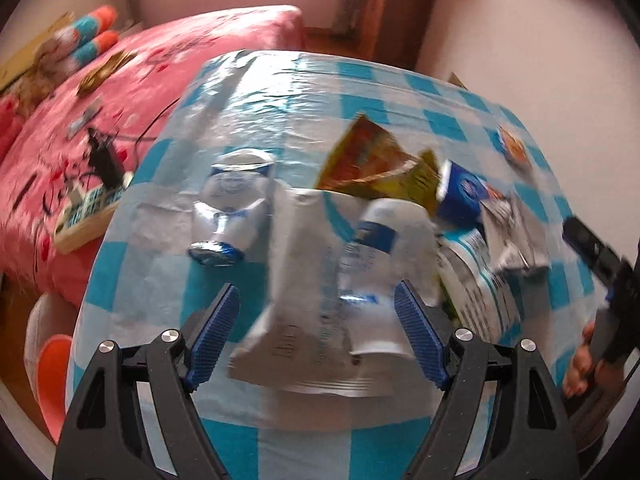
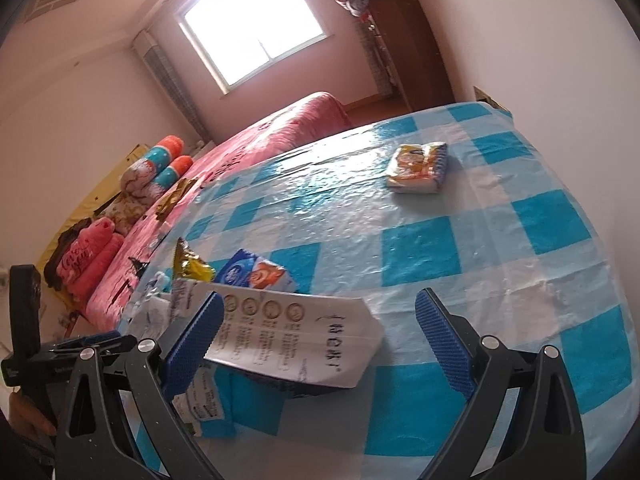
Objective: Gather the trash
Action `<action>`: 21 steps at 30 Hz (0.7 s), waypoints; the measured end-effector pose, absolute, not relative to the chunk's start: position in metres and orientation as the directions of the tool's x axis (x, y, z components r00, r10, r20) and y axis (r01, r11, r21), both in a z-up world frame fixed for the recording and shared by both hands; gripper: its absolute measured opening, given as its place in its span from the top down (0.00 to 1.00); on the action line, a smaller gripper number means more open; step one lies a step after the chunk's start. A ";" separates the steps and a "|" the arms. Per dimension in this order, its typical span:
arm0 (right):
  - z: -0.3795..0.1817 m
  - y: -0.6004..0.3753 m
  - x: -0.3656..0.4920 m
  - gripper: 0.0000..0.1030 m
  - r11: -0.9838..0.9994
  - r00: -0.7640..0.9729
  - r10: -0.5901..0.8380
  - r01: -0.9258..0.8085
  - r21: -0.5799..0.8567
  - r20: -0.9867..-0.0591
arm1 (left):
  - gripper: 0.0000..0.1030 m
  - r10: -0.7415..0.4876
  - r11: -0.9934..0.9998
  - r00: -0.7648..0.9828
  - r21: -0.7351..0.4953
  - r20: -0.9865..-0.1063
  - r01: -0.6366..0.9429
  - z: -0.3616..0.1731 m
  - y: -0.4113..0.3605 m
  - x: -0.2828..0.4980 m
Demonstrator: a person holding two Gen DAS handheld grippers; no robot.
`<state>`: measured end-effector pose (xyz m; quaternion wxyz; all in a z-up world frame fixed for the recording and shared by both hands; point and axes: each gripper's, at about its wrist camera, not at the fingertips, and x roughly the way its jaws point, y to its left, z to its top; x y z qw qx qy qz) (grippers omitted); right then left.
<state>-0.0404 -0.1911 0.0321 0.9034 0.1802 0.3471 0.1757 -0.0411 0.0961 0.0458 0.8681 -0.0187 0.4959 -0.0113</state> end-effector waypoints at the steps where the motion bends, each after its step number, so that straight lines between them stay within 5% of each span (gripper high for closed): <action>1: 0.033 -0.189 -0.042 0.08 0.871 0.696 0.451 -0.204 0.448 -0.560 | 0.22 -0.027 1.000 0.512 -0.026 -0.859 0.009 0.047 0.093 -0.044; 9: 0.038 -0.176 -0.048 0.08 0.864 0.678 0.486 -0.278 0.419 -0.552 | 0.22 0.027 0.989 0.566 0.106 -0.824 0.107 0.053 0.056 -0.053; 21: 0.017 -0.187 -0.034 0.08 0.881 0.623 0.452 -0.197 0.431 -0.639 | 0.23 0.022 0.991 0.550 0.092 -0.835 0.099 0.035 0.046 -0.034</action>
